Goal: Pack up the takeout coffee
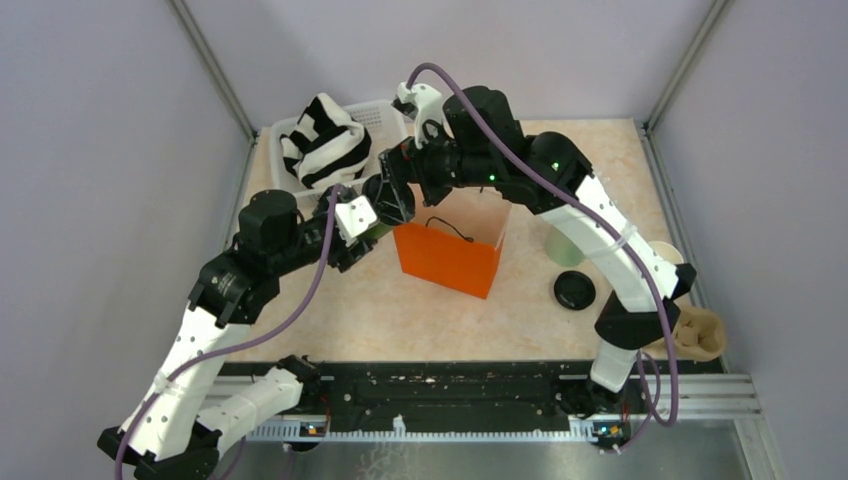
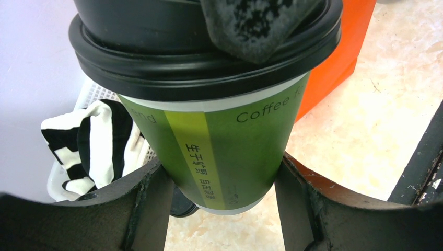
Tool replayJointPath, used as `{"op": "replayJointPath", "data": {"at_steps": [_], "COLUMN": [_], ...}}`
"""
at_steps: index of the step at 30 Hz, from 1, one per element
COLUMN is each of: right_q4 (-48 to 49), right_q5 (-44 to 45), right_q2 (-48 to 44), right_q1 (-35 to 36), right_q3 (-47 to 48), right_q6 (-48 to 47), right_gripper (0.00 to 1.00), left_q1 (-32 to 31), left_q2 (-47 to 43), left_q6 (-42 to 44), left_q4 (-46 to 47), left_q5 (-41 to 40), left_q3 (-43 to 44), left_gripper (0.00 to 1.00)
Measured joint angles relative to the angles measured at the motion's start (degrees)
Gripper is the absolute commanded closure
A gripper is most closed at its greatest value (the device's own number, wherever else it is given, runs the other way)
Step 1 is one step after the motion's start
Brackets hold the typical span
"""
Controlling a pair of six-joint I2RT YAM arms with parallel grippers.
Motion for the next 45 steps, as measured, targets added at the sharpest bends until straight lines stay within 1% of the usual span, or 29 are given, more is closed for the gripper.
{"op": "replayJointPath", "data": {"at_steps": [2, 6, 10, 16, 20, 26, 29, 32, 35, 38, 43, 45], "right_q4": [0.09, 0.42, 0.42, 0.44, 0.57, 0.81, 1.36, 2.25, 3.21, 4.33, 4.85, 5.11], "right_q5": [-0.57, -0.72, -0.57, -0.72, -1.16, -1.18, -1.16, -1.14, -0.87, -0.28, 2.16, 2.95], "right_q2": [0.24, 0.31, 0.33, 0.33, 0.33, 0.33, 0.17, -0.31, -1.01, -1.99, -3.23, -3.69], "right_q1": [0.00, 0.00, -0.04, -0.26, -0.42, -0.42, -0.42, -0.42, -0.42, -0.42, -0.42, -0.42], "right_q3": [-0.07, -0.11, -0.11, -0.20, -0.66, -0.90, -1.44, -2.75, -3.91, -5.60, -8.46, -9.31], "right_q6": [0.07, 0.04, 0.09, 0.07, 0.07, 0.17, 0.28, 0.57, 0.76, 1.25, 2.19, 2.29], "right_gripper": [0.08, 0.18, 0.20, 0.29, 0.34, 0.38, 0.39, 0.40, 0.41, 0.41, 0.41, 0.41], "left_q1": [-0.04, -0.17, -0.31, -0.35, -0.35, -0.39, -0.39, -0.39, -0.39, -0.39, -0.42, -0.42], "left_q2": [0.00, 0.37, 0.61, 0.63, 0.63, 0.63, 0.61, 0.63, 0.63, 0.61, 0.04, -0.61], "left_q6": [0.00, 0.00, 0.02, 0.02, 0.00, -0.02, -0.07, -0.13, -0.28, -0.72, -2.45, -3.50], "left_q4": [0.00, -0.04, -0.13, -0.17, -0.59, -0.76, -0.83, -1.22, -1.18, -0.83, 0.59, 0.98], "left_q5": [-0.02, -0.02, -0.04, -0.22, -0.46, -0.76, -1.03, -1.27, -1.27, -1.27, -0.74, -0.26], "left_q3": [0.00, 0.00, -0.04, -0.07, -0.07, -0.07, -0.07, -0.07, -0.07, -0.07, -0.07, -0.07], "left_gripper": [0.55, 0.55, 0.55, 0.54, 0.51, 0.49, 0.42, 0.29, 0.23, 0.09, 0.02, 0.01]}}
